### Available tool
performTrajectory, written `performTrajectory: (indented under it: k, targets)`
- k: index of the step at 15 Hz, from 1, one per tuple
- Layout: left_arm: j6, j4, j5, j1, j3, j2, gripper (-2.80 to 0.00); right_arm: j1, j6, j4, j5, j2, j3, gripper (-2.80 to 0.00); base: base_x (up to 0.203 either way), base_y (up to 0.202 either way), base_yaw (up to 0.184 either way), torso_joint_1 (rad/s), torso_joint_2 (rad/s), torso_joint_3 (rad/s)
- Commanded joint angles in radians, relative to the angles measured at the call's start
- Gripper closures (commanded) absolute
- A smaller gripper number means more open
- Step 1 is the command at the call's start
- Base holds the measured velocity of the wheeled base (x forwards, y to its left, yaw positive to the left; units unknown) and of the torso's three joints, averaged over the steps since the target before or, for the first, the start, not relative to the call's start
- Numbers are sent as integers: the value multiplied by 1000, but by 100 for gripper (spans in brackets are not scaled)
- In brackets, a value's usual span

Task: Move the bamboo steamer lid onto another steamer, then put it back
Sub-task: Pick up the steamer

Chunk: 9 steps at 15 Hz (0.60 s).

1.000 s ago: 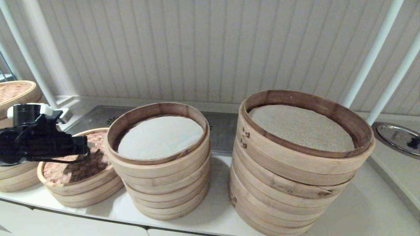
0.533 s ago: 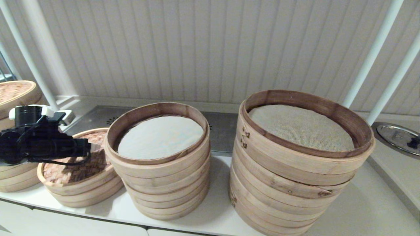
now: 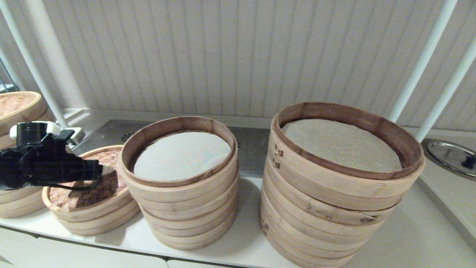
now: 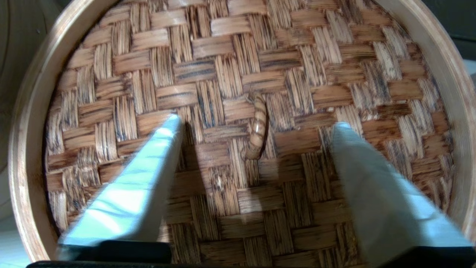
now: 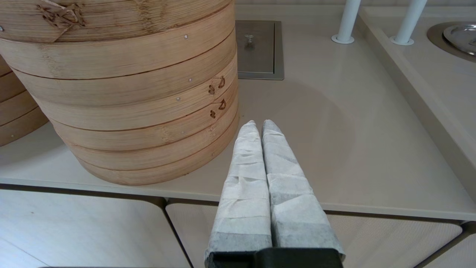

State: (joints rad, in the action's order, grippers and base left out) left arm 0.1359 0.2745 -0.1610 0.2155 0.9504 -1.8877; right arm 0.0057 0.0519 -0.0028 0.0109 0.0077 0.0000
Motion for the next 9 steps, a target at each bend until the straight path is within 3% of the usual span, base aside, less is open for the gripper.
performTrajectory:
  k: [1,9]
  targets:
    - [7,5,0,1,-12,-1,0,0,0,0,0,0,2,0,0,0,0,0,0,0]
    - [4,6,0,11,-17,-8,0,0,0,0,0,0,2,0,0,0,0,0,0,0]
